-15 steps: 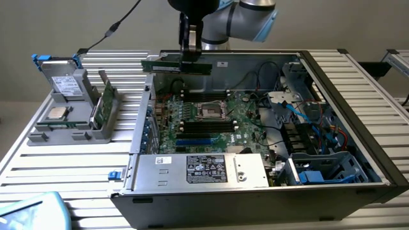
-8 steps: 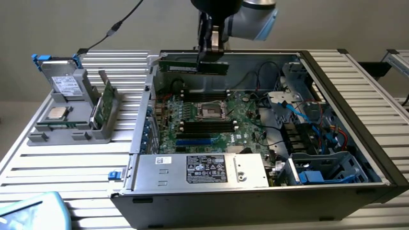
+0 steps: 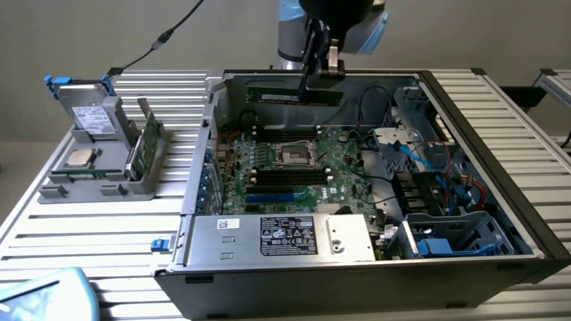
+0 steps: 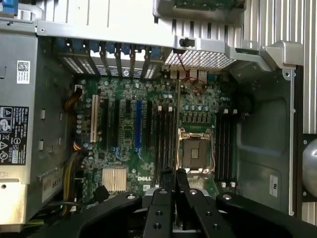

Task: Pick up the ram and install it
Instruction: 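Pick up the ram and move it above insertion slot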

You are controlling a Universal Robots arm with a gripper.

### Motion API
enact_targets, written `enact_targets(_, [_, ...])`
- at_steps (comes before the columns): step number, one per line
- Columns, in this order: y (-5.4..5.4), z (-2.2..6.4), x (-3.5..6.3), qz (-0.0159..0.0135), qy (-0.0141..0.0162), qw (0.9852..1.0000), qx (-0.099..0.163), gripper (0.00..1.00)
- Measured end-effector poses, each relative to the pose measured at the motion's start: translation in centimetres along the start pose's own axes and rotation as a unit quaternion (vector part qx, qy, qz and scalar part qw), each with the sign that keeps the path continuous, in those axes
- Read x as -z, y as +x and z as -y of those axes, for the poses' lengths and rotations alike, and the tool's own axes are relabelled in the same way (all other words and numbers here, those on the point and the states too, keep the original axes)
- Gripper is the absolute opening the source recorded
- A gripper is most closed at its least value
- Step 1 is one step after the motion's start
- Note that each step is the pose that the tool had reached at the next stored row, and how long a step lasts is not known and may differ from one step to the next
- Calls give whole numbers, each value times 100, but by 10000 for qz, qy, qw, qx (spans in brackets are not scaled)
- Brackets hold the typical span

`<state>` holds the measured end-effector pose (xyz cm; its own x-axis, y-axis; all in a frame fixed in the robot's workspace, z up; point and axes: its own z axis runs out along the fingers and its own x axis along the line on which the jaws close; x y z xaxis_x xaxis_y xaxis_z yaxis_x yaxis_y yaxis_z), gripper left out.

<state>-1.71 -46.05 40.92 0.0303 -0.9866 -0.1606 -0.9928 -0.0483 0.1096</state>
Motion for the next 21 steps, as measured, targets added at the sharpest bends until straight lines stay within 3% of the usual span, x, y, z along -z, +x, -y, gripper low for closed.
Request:
enact_targets(4, [14,72,-65,-32,-14,10000,78,13])
enact_targets(12, [37,116,-204,-50,-24,9999,140,13])
enact_targets(13, [37,118,-215,-66,-26,9999,139,13])
enact_targets(14, [37,118,-223,-102,-27,9999,134,13])
enact_targets(16, [34,120,-234,-196,-35,9997,122,13])
enact_targets(18, [25,128,-249,-271,-40,9996,113,13])
enact_targets(19, [15,137,-263,-289,-41,9995,111,13])
enact_targets(21, [-9,159,-300,-298,-42,9995,109,13])
